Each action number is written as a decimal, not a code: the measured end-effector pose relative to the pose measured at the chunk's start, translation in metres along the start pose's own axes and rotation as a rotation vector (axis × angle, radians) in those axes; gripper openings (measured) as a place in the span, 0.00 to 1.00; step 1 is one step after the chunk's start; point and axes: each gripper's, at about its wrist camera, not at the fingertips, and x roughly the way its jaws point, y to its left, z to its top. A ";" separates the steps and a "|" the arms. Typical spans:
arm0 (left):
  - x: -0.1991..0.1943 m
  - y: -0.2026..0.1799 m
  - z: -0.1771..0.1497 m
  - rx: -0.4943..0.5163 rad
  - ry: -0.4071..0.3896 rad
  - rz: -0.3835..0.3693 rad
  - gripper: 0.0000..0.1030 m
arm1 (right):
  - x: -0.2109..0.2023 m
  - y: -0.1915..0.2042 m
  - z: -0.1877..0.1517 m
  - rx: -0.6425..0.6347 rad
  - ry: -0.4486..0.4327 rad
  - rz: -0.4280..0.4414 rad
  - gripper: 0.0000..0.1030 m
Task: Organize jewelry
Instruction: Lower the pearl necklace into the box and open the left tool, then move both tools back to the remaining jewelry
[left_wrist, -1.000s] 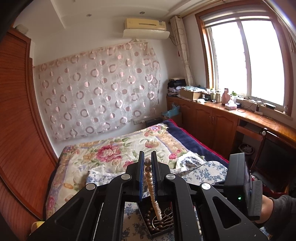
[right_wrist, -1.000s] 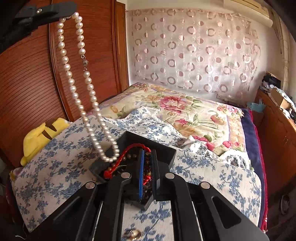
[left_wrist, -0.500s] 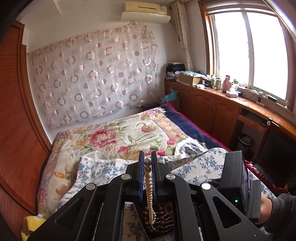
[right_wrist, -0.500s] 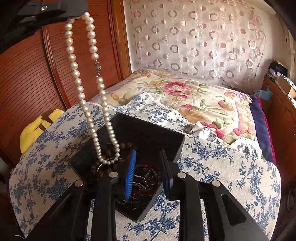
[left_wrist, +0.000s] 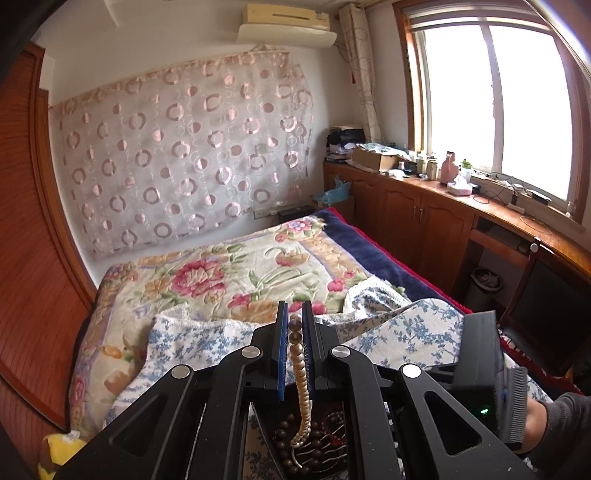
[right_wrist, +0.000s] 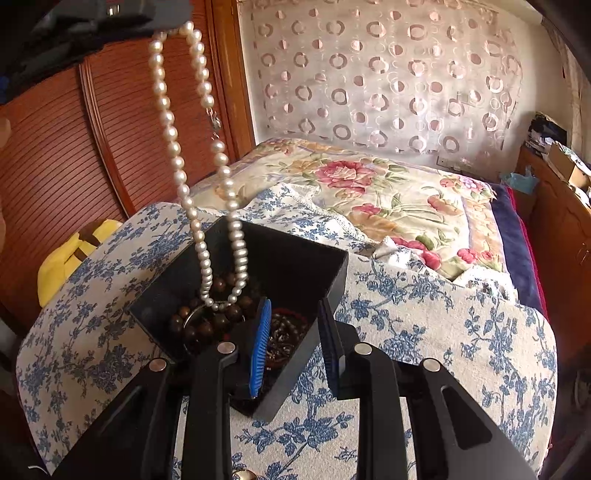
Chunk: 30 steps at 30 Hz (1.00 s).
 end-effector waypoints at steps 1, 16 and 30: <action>0.002 0.002 -0.002 -0.003 0.008 0.001 0.07 | -0.001 0.000 -0.001 0.004 0.000 0.000 0.27; 0.013 0.006 -0.036 -0.028 0.071 -0.008 0.07 | -0.014 0.002 -0.015 0.013 0.012 -0.021 0.27; -0.016 -0.002 -0.058 -0.035 0.059 0.013 0.21 | -0.052 0.022 -0.037 0.017 -0.017 -0.055 0.27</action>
